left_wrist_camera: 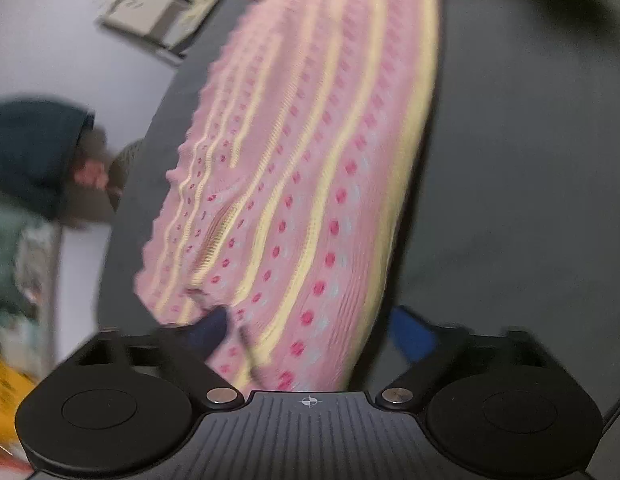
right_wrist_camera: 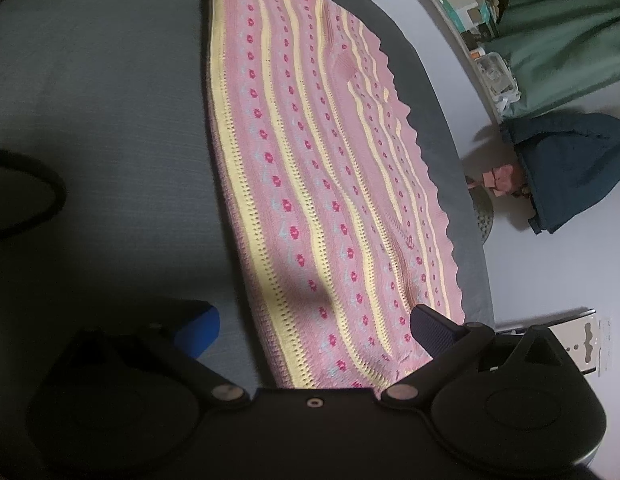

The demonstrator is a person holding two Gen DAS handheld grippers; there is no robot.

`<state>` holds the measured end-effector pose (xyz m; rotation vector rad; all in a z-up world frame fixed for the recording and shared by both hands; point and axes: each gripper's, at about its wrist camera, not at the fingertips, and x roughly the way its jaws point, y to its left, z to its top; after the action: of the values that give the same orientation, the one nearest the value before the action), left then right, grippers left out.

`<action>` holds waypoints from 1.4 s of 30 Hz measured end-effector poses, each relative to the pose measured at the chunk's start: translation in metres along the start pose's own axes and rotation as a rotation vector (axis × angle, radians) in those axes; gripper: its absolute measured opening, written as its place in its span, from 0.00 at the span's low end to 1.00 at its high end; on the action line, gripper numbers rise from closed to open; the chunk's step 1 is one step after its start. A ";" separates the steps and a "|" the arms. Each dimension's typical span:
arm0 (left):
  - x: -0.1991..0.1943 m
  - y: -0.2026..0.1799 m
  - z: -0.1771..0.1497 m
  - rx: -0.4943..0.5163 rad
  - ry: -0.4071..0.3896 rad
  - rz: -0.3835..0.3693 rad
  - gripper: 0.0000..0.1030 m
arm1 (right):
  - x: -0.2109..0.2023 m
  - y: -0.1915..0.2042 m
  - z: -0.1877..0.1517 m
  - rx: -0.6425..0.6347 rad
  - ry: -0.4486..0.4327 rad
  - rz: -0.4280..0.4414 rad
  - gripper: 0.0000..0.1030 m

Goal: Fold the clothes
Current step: 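Grasp the folded sweater edge with both grippers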

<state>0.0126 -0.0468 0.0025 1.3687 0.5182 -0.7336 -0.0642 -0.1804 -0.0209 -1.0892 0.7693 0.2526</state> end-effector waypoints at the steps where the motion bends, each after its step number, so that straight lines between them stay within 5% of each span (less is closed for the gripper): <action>1: 0.000 -0.003 0.000 0.058 0.018 0.017 0.74 | 0.000 0.000 0.000 -0.011 -0.002 -0.003 0.97; 7: -0.002 -0.028 -0.003 0.310 0.057 0.086 0.74 | -0.008 -0.014 0.004 0.068 -0.026 0.086 0.93; 10: 0.000 -0.031 0.003 0.291 0.058 0.114 0.72 | -0.007 -0.011 0.007 0.065 -0.033 0.078 0.92; 14: 0.005 -0.026 0.014 0.230 0.057 0.103 0.56 | -0.002 0.000 0.009 -0.006 -0.025 0.055 0.92; 20: 0.014 -0.016 0.013 0.214 0.051 0.094 0.56 | 0.004 -0.003 0.004 -0.036 -0.004 0.007 0.92; 28: 0.019 -0.024 0.003 0.317 0.056 0.128 0.57 | 0.009 -0.003 -0.001 -0.115 0.017 -0.037 0.92; 33: 0.019 -0.033 0.001 0.353 0.054 0.170 0.57 | -0.002 -0.007 0.008 -0.029 -0.045 0.067 0.92; 38: 0.022 -0.039 0.004 0.389 0.068 0.204 0.57 | 0.014 0.008 0.004 -0.175 -0.022 -0.080 0.92; 42: 0.024 -0.041 0.009 0.399 0.075 0.225 0.61 | 0.021 0.002 -0.004 -0.166 0.019 -0.101 0.92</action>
<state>-0.0016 -0.0608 -0.0413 1.7987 0.2752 -0.6220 -0.0518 -0.1863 -0.0367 -1.2857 0.7168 0.2236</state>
